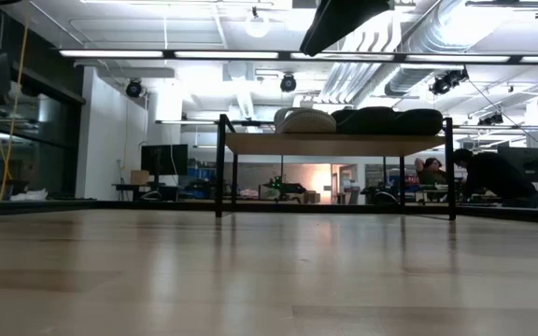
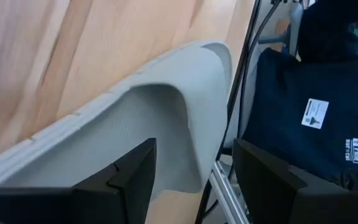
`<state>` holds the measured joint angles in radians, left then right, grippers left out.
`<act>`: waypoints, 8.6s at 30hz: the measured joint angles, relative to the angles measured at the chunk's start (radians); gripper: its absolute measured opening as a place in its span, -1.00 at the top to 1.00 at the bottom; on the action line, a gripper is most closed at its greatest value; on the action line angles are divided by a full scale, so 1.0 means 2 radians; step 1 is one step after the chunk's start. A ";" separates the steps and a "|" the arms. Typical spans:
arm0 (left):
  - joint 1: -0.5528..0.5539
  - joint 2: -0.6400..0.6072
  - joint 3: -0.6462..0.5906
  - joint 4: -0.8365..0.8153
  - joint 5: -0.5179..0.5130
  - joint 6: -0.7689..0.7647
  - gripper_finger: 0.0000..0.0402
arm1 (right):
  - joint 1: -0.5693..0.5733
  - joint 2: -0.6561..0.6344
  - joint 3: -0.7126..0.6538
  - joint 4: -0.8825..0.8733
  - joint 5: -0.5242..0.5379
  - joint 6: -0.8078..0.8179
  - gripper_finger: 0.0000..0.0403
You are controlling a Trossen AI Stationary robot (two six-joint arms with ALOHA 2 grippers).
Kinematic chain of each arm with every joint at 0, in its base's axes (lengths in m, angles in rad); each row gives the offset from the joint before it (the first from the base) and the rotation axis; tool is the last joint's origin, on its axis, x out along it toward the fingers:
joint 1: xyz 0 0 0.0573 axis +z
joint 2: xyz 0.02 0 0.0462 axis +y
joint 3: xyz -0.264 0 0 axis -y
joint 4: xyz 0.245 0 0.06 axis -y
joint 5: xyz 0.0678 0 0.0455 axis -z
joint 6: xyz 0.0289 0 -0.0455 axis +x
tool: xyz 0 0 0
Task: Pick and place slides into the shelf
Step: Put the gray slipper on the shelf
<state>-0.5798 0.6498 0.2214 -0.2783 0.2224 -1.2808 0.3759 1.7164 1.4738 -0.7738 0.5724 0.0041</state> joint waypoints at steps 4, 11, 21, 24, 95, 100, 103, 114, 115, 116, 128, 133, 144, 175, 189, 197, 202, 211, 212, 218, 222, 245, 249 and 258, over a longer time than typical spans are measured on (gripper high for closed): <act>-0.034 0.000 0.000 -0.002 -0.036 -0.023 0.00 | 0.000 0.000 0.000 0.006 0.000 0.000 0.10; -0.069 0.000 0.000 -0.003 -0.077 -0.045 0.00 | 0.000 0.000 0.000 0.012 -0.003 -0.001 0.10; -0.074 0.036 0.000 0.034 -0.092 -0.051 0.00 | 0.000 0.000 0.000 0.022 -0.012 -0.002 0.10; -0.074 0.059 0.000 0.064 -0.090 -0.043 0.00 | 0.000 0.000 0.000 0.022 -0.012 -0.002 0.10; -0.068 0.183 0.015 0.261 -0.126 0.030 0.98 | 0.043 0.011 0.000 0.094 0.086 -0.115 0.10; -0.037 0.183 0.055 0.256 -0.107 0.077 0.98 | 0.052 0.040 0.000 0.106 0.122 -0.165 0.10; -0.008 0.183 0.085 0.228 -0.084 0.110 0.99 | 0.057 0.052 0.000 0.115 0.137 -0.177 0.10; 0.102 0.183 0.232 0.039 -0.038 0.262 0.99 | 0.091 0.055 0.000 0.126 0.205 -0.229 0.10; 0.110 0.183 0.243 0.032 -0.037 0.273 0.99 | 0.094 0.055 0.000 0.128 0.211 -0.235 0.08; 0.119 0.183 0.252 0.026 -0.037 0.282 0.99 | 0.096 0.055 0.000 0.130 0.215 -0.240 0.07; 0.234 0.183 0.292 -0.009 0.023 0.324 0.98 | 0.105 0.055 0.000 0.180 0.259 -0.354 -0.13; 0.276 0.183 0.292 -0.008 0.056 0.327 0.98 | 0.114 0.055 0.000 0.206 0.244 -0.412 -0.14; 0.310 0.183 0.292 0.010 0.097 0.315 0.98 | 0.118 0.055 0.000 0.216 0.208 -0.437 -0.14; 0.309 0.198 0.292 0.032 0.110 0.299 0.97 | 0.113 0.061 0.000 0.263 0.176 -0.474 -0.14; 0.309 0.198 0.292 0.036 0.111 0.298 0.97 | 0.100 0.101 0.000 0.327 0.200 -0.500 -0.04; 0.309 0.198 0.292 0.036 0.113 0.298 0.97 | 0.100 0.101 0.000 0.344 0.189 -0.494 0.49; 0.309 0.198 0.292 0.037 0.112 0.298 0.97 | 0.100 0.101 0.000 0.343 0.183 -0.489 0.92; 0.309 0.198 0.292 0.035 0.107 0.327 0.97 | 0.100 0.101 0.000 0.344 0.185 -0.474 0.96; 0.309 0.198 0.292 0.034 0.106 0.334 0.96 | 0.100 0.101 0.000 0.344 0.186 -0.473 0.95; 0.309 0.198 0.292 0.035 0.096 0.372 0.72 | 0.101 0.101 0.000 0.344 0.190 -0.471 0.97; 0.309 0.198 0.292 0.034 0.086 0.388 0.45 | 0.101 0.101 0.000 0.344 0.198 -0.470 0.98; 0.309 0.153 0.292 -0.051 -0.149 0.510 -0.38 | 0.095 0.098 0.000 0.260 0.330 -0.406 0.98; 0.309 0.151 0.292 -0.063 -0.151 0.498 -0.32 | 0.084 0.087 0.000 0.258 0.330 -0.393 0.98; 0.290 0.151 0.292 -0.089 -0.134 0.493 -0.16 | 0.032 0.084 0.000 0.218 0.355 -0.385 0.99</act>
<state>0.0000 0.9527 0.8054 -0.4555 -0.0463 -0.2950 0.4405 1.8845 1.4734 -0.3381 1.2815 -0.7667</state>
